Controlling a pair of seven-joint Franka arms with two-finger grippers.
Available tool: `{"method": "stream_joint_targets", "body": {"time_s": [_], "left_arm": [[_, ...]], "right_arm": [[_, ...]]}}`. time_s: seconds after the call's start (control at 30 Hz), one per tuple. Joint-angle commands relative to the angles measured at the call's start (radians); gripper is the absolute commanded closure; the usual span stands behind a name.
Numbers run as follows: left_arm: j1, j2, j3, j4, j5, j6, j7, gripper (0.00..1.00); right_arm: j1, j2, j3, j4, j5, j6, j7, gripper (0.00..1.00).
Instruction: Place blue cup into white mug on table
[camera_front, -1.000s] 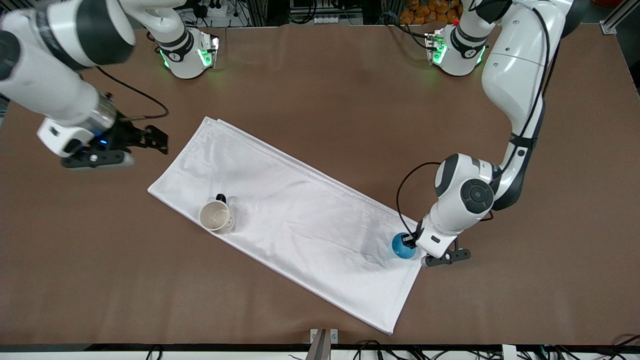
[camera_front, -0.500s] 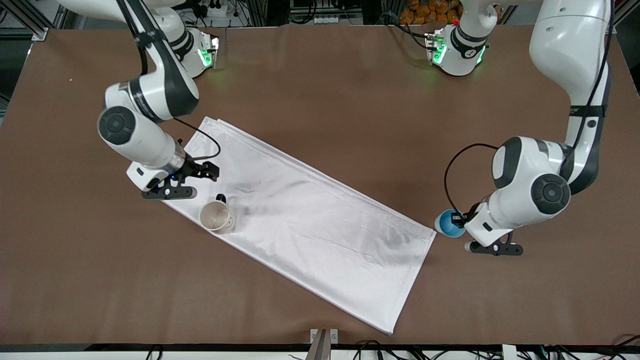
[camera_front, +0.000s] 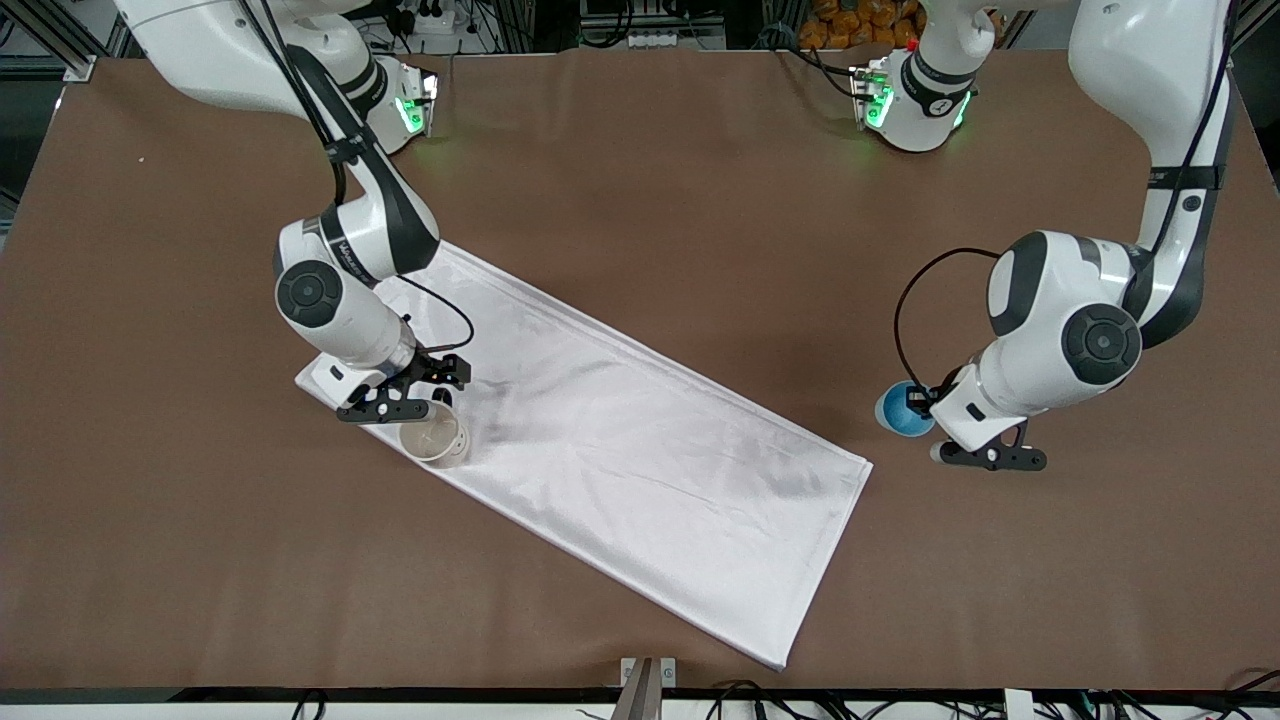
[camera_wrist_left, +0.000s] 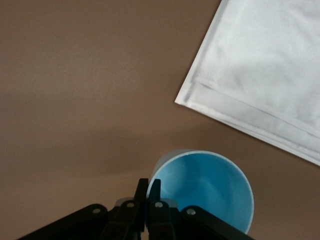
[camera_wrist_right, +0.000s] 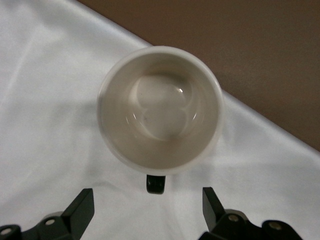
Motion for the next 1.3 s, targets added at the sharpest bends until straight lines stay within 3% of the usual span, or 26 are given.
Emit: {"method": "stream_joint_targets", "body": {"time_s": [0.0, 0.27, 0.6, 0.73, 0.97, 1.27], "left_arm": [[0.006, -0.082, -0.002, -0.118, 0.023, 0.063, 0.004, 1.0], [0.006, -0.112, -0.002, -0.181, 0.023, 0.132, 0.004, 1.0], [0.006, -0.139, -0.004, -0.2, 0.023, 0.132, -0.02, 1.0], [0.006, -0.153, -0.008, -0.209, 0.022, 0.132, -0.042, 1.0], [0.002, -0.159, -0.011, -0.21, 0.022, 0.131, -0.073, 1.0], [0.003, -0.165, -0.011, -0.21, 0.022, 0.125, -0.076, 1.0]], "right_arm": [[0.004, 0.024, -0.003, 0.0, -0.022, 0.041, 0.029, 0.18], [0.001, 0.048, -0.008, 0.0, -0.042, 0.069, 0.029, 0.36], [0.001, 0.059, -0.009, 0.007, -0.08, 0.077, 0.03, 0.88], [0.003, 0.047, -0.008, 0.012, -0.086, 0.074, 0.032, 1.0], [0.029, 0.025, 0.028, 0.078, -0.085, -0.001, 0.107, 1.0], [0.075, 0.047, 0.17, 0.221, -0.085, -0.1, 0.366, 1.0]]}}
